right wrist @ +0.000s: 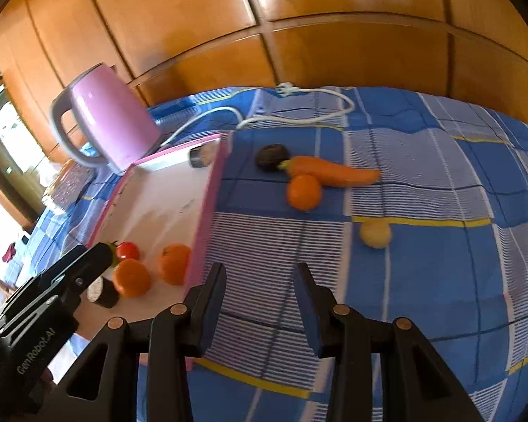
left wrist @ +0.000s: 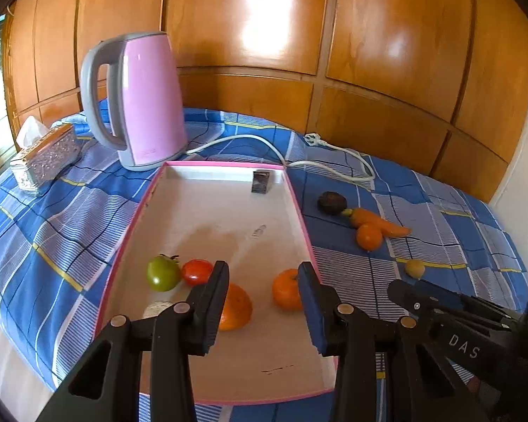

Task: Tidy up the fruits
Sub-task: 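Withdraw both open tools from the tray back over the bedspread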

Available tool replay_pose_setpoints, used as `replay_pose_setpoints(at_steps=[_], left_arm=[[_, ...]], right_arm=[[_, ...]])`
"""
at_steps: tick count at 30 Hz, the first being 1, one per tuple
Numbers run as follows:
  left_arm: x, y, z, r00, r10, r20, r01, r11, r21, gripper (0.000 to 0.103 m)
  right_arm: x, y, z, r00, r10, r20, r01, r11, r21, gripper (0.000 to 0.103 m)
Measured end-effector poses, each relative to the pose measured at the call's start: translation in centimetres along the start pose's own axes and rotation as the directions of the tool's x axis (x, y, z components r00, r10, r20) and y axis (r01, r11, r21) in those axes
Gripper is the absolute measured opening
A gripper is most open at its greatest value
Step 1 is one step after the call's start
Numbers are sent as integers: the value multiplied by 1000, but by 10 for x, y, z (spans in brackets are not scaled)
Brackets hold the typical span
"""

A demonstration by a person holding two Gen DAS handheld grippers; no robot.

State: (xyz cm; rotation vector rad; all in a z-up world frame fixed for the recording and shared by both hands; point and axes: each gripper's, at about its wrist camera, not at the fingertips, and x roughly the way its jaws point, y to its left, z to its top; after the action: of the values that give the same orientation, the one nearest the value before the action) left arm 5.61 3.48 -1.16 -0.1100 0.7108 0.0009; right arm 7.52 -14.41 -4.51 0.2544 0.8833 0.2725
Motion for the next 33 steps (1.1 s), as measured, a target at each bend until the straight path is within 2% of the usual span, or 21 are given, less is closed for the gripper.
replay_pose_setpoints(at_steps=[17, 33], left_arm=[[16, -32, 7, 998, -49, -24, 50, 997, 53, 41], [31, -44, 10, 997, -64, -46, 67, 995, 72, 41]], right_arm=[[0, -65, 5, 997, -79, 6, 78, 989, 130, 40], [13, -76, 6, 996, -92, -23, 94, 986, 135, 40]])
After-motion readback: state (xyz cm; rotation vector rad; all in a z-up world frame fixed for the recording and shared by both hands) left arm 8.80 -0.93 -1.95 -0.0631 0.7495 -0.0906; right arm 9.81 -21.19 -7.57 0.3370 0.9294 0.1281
